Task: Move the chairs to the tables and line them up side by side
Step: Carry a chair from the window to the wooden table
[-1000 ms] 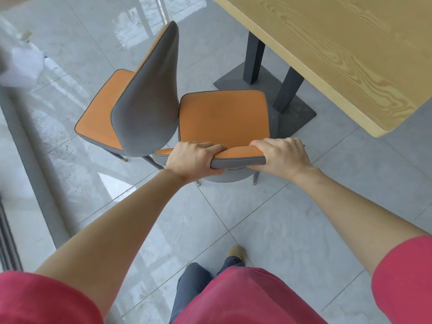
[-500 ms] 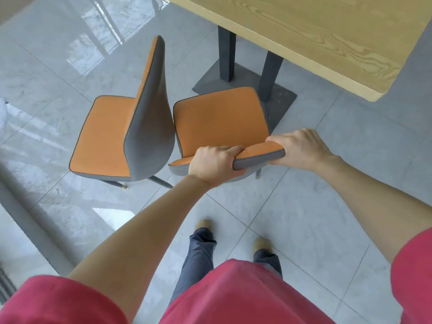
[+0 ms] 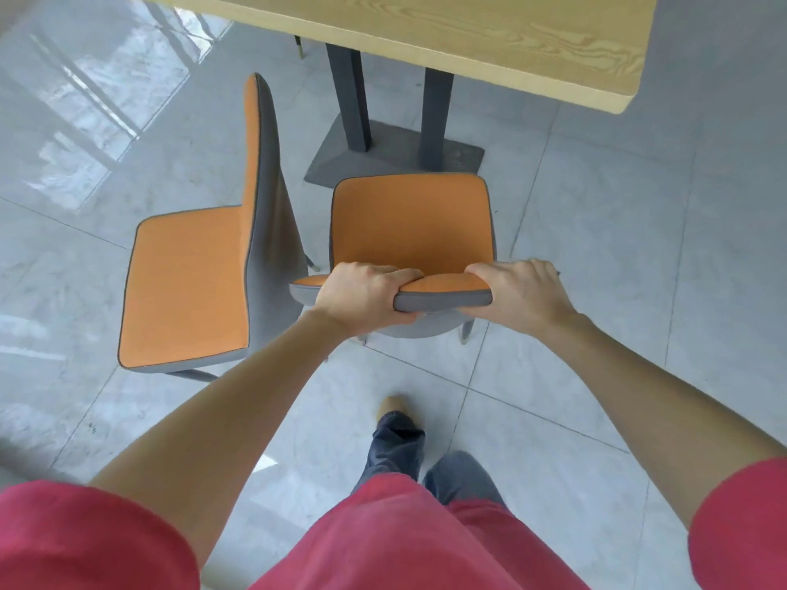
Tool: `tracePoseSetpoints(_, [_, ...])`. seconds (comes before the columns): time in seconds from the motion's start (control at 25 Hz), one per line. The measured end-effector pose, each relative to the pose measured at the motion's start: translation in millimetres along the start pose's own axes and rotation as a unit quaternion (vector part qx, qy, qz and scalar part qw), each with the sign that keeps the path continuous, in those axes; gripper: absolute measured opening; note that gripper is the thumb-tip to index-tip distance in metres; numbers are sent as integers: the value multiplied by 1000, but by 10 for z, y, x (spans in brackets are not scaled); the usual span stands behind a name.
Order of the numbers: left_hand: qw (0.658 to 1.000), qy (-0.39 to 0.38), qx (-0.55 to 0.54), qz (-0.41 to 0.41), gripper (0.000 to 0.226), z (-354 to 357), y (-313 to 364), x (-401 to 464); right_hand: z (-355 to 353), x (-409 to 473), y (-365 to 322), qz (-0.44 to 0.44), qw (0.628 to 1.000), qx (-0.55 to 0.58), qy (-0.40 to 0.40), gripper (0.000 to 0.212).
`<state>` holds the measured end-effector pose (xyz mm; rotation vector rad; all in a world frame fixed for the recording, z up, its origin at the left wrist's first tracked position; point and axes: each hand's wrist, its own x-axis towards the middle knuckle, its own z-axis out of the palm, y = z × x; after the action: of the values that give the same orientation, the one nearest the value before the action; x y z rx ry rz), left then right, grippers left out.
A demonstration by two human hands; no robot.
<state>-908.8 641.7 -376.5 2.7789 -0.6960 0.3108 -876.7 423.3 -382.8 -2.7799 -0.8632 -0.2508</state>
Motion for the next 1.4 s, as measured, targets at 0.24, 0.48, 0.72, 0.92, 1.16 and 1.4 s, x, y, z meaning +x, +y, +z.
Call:
tracePoseSetpoints(0.24, [1000, -16, 15, -10, 30, -89, 4, -237, 28, -249, -351, 50, 999, -20, -8, 37])
tracePoseSetpoints(0.48, [1000, 1, 6, 11, 33, -93, 109, -450, 40, -450, -502, 68, 998, -12, -1, 36])
tracePoseSetpoints(0.72, [1000, -10, 21, -10, 31, -44, -66, -123, 34, -150, -313, 60, 998, -21, -20, 42])
tracePoseSetpoints(0.92, [1000, 6, 24, 14, 26, -1, -294, 143, 93, 102, -146, 37, 998, -42, 24, 35])
tracePoseSetpoints(1.16, [999, 2, 29, 19, 28, 95, -678, 653, 185, 629, 97, 65, 997, -41, 31, 39])
tracePoseSetpoints(1.4, [998, 2, 30, 55, 27, 153, -1126, 1179, 311, 1163, 328, 73, 994, -66, 38, 39])
